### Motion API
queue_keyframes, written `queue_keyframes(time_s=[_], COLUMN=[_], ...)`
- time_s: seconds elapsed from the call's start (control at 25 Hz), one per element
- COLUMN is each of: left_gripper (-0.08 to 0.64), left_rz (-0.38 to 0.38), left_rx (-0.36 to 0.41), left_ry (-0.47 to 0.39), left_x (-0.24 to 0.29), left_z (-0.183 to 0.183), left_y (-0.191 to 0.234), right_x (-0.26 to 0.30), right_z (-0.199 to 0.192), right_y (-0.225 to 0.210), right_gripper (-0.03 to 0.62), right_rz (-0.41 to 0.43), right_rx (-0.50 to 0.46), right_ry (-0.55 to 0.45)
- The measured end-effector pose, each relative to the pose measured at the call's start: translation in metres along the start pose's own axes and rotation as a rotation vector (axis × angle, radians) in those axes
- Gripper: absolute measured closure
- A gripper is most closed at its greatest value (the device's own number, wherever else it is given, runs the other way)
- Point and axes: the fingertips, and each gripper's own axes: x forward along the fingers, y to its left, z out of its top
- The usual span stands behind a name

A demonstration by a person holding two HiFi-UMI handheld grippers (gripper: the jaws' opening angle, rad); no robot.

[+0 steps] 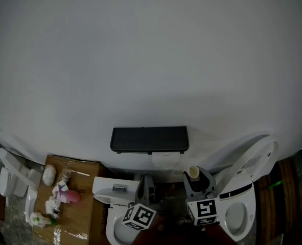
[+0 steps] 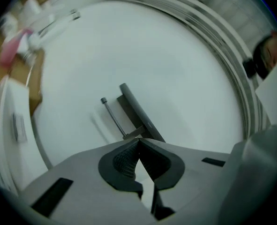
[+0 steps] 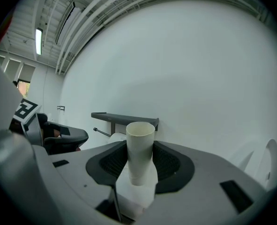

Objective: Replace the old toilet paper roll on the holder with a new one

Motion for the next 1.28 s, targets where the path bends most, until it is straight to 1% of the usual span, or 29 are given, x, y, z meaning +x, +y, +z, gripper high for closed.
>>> queue_keyframes(time_s=[0.04,0.12,0.16,0.2,0.24,0.28,0.4,0.56,0.88,1.28], left_gripper=[0.545,0.545,0.545,0.545,0.545,0.545,0.545,0.545,0.545,0.545], left_rz=[-0.008,-0.034,-0.051,-0.07,-0.086,-0.093,-0.08,-0.074,-0.082,-0.094], left_rx=[0.164,0.547,0.725,0.86,0.937,0.961,0.933,0.909,0.899,0.923], left_ry=[0.007,-0.007,-0.024,-0.035,-0.031,-0.019,0.011,0.03,0.025,0.027], left_x=[0.001,0.001,0.001,0.0,0.001,0.001,0.0,0.0,0.001,0.006], left_z=[0.003,0.006,0.007,0.006,0.003,0.0,-0.003,-0.005,-0.004,-0.011], left_y=[-0.009,-0.03,-0.041,-0.051,-0.056,-0.058,-0.054,-0.054,-0.061,-0.066], right_x=[0.0,-0.001,-0.001,0.0,0.001,0.001,0.001,0.001,0.001,0.003], right_z=[0.0,-0.001,-0.002,-0.003,-0.003,-0.004,-0.006,-0.011,-0.004,-0.003], right_y=[0.0,-0.001,-0.001,0.0,0.001,0.001,0.002,0.001,-0.002,-0.008], right_gripper=[0.417,0.417,0.417,0.417,0.417,0.417,0.422,0.424,0.425,0.425], right_rz=[-0.001,-0.001,0.001,0.005,0.011,0.014,0.014,0.008,0.006,0.004], right_rx=[0.001,-0.001,-0.003,-0.003,-0.001,0.002,0.014,0.005,0.004,0.002], right_ry=[-0.001,-0.004,-0.004,-0.003,0.0,0.003,0.009,0.015,0.001,0.004])
